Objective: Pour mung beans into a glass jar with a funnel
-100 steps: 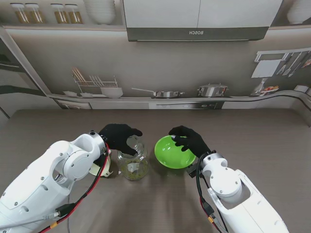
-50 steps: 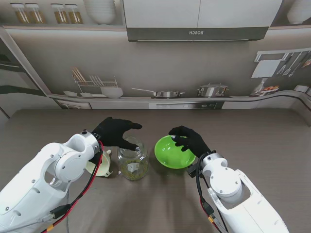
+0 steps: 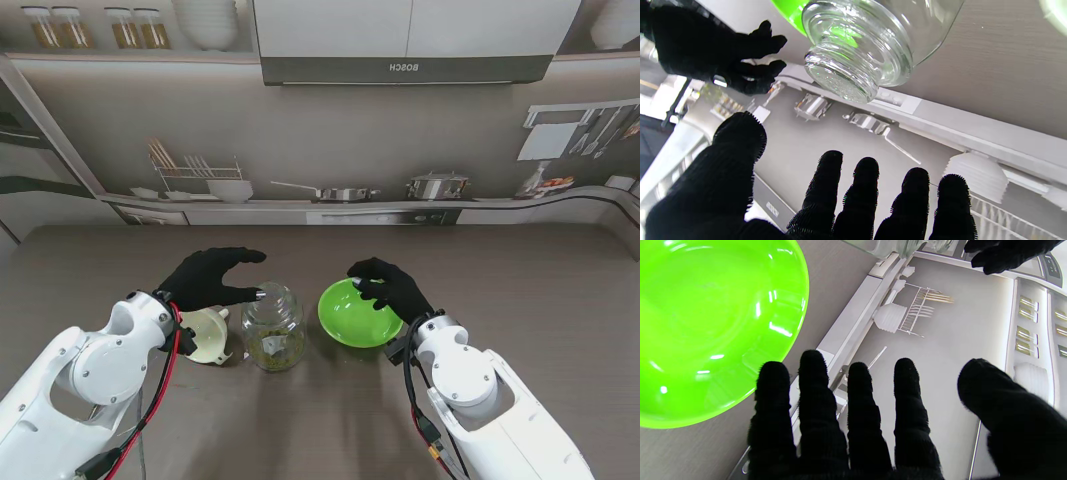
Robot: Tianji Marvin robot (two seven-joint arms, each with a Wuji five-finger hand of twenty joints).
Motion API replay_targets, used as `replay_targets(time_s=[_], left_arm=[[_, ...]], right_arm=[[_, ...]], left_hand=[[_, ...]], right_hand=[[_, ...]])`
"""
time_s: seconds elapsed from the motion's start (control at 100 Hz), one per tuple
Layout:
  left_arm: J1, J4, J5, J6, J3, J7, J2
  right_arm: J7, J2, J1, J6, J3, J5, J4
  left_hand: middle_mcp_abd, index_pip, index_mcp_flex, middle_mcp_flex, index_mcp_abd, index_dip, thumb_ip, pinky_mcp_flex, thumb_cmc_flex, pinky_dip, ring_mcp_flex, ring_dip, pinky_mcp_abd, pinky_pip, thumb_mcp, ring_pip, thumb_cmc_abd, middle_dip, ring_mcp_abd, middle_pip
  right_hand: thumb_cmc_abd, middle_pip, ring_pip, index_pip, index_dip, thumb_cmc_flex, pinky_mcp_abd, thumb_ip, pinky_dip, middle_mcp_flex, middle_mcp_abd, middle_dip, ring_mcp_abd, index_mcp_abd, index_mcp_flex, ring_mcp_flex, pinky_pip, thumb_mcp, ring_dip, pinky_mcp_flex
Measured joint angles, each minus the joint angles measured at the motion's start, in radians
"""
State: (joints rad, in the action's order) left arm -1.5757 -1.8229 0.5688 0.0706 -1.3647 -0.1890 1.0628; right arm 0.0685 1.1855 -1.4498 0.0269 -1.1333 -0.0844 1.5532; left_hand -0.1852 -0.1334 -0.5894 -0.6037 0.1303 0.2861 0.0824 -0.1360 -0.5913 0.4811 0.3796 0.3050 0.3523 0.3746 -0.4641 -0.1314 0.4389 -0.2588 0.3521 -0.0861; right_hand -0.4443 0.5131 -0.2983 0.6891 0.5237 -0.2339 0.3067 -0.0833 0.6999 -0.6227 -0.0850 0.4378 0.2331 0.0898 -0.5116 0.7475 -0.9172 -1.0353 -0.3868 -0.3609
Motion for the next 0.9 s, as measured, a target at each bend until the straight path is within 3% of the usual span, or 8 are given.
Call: replay_targets(time_s=[0.11,0.26,0.42,0.54,0.9], left_arm=[[-0.048,-0.003,-0.030,0.018,-0.017,0.054,0.008],[-0.099,-0.002,-0.068,0.060,-0.034,0.078,0.016],[-0.127,0.017,-0.089,0.106,-0.018,0.217,0.032],[-0.132,0.032,-0.159,0.115,-0.009,0.214,0.046],[-0.151,0.042,-0.165,0.119,-0.015,0.218,0.052]], right_arm=[[0.000,0.000,0.000,-0.002,0.000,-0.002,0.000],[0.001,0.000,0.000,-0.010,0.001,-0.004,0.000],[0.001,-0.001,-0.001,-0.017,0.002,-0.009,0.001],[0.001,-0.001,-0.002,-0.018,0.002,-0.010,0.002],[0.009,-0.001,-0.009,-0.004,0.002,-0.011,0.016]], left_hand=[[-0.005,-0.002,0.000,0.013,0.010,0.017,0.000,-0.008,0.000,0.000,-0.011,-0.003,0.000,-0.068,-0.048,0.001,0.000,0.002,0.000,0.013],[-0.014,0.015,0.028,0.053,0.010,0.020,0.000,-0.010,0.000,0.000,-0.027,-0.011,-0.010,-0.116,-0.062,0.016,0.000,0.009,-0.001,0.010],[-0.022,0.037,0.053,0.067,0.011,0.003,0.000,0.003,0.000,0.000,-0.053,-0.023,-0.026,-0.154,-0.062,0.029,0.000,0.020,-0.009,0.023],[-0.024,0.042,0.052,0.067,0.011,-0.010,0.000,0.008,-0.010,-0.003,-0.068,-0.034,-0.028,-0.167,-0.063,0.039,0.000,0.025,-0.011,0.023],[-0.029,0.042,0.052,0.079,0.022,-0.024,0.000,0.015,-0.011,-0.014,-0.077,-0.039,-0.042,-0.192,-0.063,0.039,0.000,0.036,-0.019,0.024]], right_hand=[[0.000,0.000,0.000,0.000,0.000,0.000,0.000,0.000,0.000,0.000,0.000,0.000,0.000,0.000,0.000,0.000,0.000,0.000,0.000,0.000],[0.000,0.000,0.000,0.000,0.000,0.000,0.000,0.000,0.000,0.000,0.000,0.000,0.000,0.000,0.000,0.000,0.006,0.000,0.000,0.002],[0.000,0.000,0.000,0.000,0.000,0.000,0.000,0.000,0.000,0.000,0.000,0.000,0.000,0.000,0.000,0.000,0.010,0.000,0.000,0.002],[0.000,0.000,0.000,0.000,0.000,0.000,0.000,0.000,0.000,0.000,0.000,0.000,0.000,0.000,0.000,0.000,0.010,0.000,0.000,0.002],[0.000,0.000,0.000,0.000,0.000,0.000,0.000,0.000,0.000,0.000,0.000,0.000,0.000,0.000,0.000,0.000,0.011,0.000,0.000,0.004]])
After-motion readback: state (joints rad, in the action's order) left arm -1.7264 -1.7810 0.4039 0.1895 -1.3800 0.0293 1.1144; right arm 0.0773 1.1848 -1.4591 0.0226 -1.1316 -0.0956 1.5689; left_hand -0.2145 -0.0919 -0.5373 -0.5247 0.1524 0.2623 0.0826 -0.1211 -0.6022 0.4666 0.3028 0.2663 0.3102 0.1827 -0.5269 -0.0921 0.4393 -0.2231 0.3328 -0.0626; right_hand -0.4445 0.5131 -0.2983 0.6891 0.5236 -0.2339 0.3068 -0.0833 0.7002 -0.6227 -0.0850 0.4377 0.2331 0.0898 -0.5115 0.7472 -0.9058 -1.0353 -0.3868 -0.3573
